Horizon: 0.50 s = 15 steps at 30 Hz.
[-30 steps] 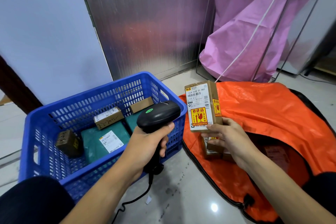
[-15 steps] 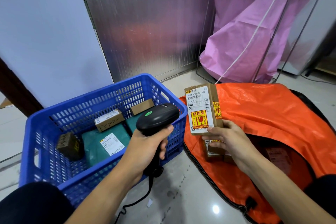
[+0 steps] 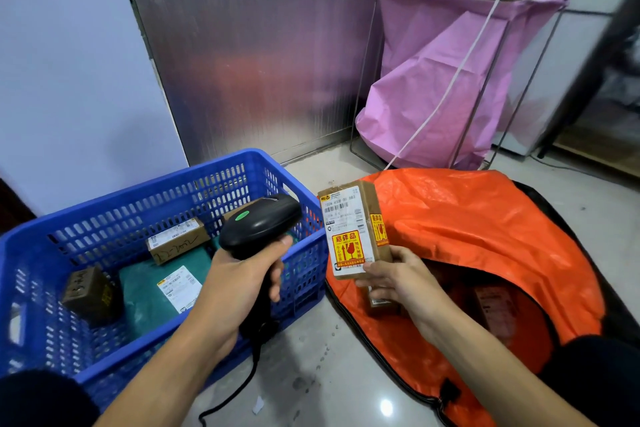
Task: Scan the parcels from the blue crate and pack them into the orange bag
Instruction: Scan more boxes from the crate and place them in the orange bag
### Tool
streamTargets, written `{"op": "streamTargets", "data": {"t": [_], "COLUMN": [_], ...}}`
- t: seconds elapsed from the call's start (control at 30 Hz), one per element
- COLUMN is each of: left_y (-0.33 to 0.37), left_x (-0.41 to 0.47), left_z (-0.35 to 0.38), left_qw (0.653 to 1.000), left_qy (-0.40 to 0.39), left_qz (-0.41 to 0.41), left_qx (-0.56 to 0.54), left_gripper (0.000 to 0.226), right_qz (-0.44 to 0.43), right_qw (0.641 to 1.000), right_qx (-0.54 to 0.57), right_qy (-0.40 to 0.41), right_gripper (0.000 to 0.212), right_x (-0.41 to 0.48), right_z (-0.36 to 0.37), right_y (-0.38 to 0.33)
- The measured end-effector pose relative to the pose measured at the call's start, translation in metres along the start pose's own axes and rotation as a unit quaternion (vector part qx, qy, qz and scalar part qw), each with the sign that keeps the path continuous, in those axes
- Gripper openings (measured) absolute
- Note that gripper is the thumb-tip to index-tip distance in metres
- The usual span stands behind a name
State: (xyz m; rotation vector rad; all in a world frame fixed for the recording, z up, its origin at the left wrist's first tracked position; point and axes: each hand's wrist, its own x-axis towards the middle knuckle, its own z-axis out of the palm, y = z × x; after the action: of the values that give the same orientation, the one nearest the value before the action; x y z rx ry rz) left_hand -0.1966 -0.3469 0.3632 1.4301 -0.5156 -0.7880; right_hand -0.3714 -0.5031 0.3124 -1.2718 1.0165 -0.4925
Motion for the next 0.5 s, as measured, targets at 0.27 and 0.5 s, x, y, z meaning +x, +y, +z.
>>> {"op": "streamTargets", "data": {"t": [0.27,0.5], "left_y": [-0.002,-0.007], "left_x": [0.005,0.011], "left_z": [0.007,0.02], "left_qw": [1.0,0.999], "left_qy": [-0.007,-0.034], "left_qz": [-0.004,-0.013], "left_qx": [-0.01,0.0], "left_gripper": [0.023,0.02], "right_qz": [0.012,0.018], "right_qw": [1.0,0.999], "right_qx": [-0.006,-0.003], "right_qy": [0.001,0.029], "right_gripper": [0.04,0.038], "right_x": [-0.004,-0.011], "right_z": [-0.011,-0.029], "right_y": [0.009,0.013]}}
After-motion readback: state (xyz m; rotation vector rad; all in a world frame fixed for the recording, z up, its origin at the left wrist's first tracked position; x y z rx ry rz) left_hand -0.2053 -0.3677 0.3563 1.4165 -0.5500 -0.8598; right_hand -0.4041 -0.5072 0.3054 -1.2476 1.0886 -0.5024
